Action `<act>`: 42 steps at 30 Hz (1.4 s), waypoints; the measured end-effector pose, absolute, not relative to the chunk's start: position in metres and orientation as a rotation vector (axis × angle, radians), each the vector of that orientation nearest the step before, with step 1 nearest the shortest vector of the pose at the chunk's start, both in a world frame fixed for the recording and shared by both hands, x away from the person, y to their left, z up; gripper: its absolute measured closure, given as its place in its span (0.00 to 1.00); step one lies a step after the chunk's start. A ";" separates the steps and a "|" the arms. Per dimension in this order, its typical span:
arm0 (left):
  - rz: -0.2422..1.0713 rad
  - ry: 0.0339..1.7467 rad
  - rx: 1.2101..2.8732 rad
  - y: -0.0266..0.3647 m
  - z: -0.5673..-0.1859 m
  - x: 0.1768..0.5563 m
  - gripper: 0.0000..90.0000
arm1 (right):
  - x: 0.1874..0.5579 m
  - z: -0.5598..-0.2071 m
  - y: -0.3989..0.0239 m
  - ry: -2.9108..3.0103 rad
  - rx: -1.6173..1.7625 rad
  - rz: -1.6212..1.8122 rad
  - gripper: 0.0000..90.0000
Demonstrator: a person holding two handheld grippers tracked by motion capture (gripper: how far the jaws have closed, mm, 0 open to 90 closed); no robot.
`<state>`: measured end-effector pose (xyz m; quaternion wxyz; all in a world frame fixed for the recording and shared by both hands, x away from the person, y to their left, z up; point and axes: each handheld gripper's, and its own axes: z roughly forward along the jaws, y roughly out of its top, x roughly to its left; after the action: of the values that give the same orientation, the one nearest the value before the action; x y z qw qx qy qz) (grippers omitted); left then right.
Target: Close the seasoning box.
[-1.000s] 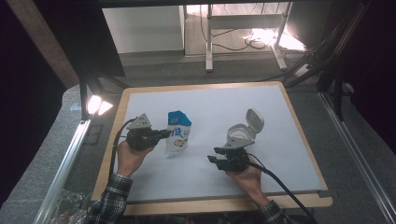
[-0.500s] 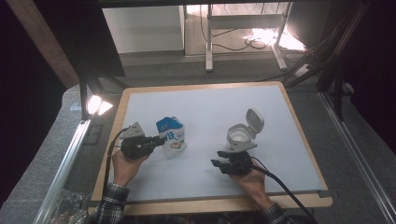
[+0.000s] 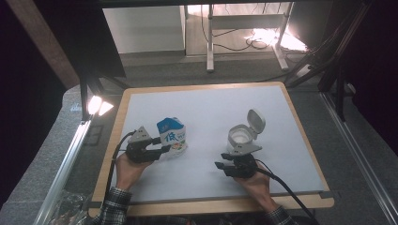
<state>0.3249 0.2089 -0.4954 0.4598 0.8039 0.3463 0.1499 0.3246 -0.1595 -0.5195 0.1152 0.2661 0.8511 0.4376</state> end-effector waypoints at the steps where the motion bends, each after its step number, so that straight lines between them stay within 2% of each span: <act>1: 0.369 0.853 1.979 0.209 -0.495 0.325 0.53 | 0.325 -0.520 -0.160 2.494 0.780 1.282 0.60; 7: 0.359 0.895 2.020 0.206 -0.501 0.321 0.36 | 0.322 -0.520 -0.164 2.498 0.784 1.276 0.61; 9: 0.353 0.922 2.033 0.204 -0.505 0.317 0.33 | 0.320 -0.519 -0.167 2.497 0.785 1.272 0.61; 15: 0.319 0.972 2.012 0.206 -0.511 0.311 0.32 | 0.316 -0.517 -0.172 2.494 0.792 1.272 0.64; 19: 0.325 1.013 2.002 0.208 -0.516 0.305 0.24 | 0.313 -0.516 -0.177 2.493 0.800 1.276 0.72; 22: 0.338 1.045 2.015 0.207 -0.523 0.299 0.21 | 0.311 -0.515 -0.183 2.498 0.813 1.274 0.81; 28: 0.368 1.114 2.043 0.204 -0.536 0.293 0.13 | 0.307 -0.514 -0.191 2.512 0.800 1.230 0.91; 33: 0.377 1.148 2.066 0.201 -0.543 0.291 0.09 | 0.306 -0.513 -0.199 2.509 0.829 1.235 0.94; 42: 0.414 1.184 2.093 0.199 -0.552 0.294 0.06 | 0.307 -0.507 -0.221 2.460 0.882 1.214 0.94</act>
<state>0.2944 0.1987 -0.5525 0.3434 0.8056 0.4558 0.1593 0.3067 -0.2210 -0.5066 0.1294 0.3035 0.8465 0.4178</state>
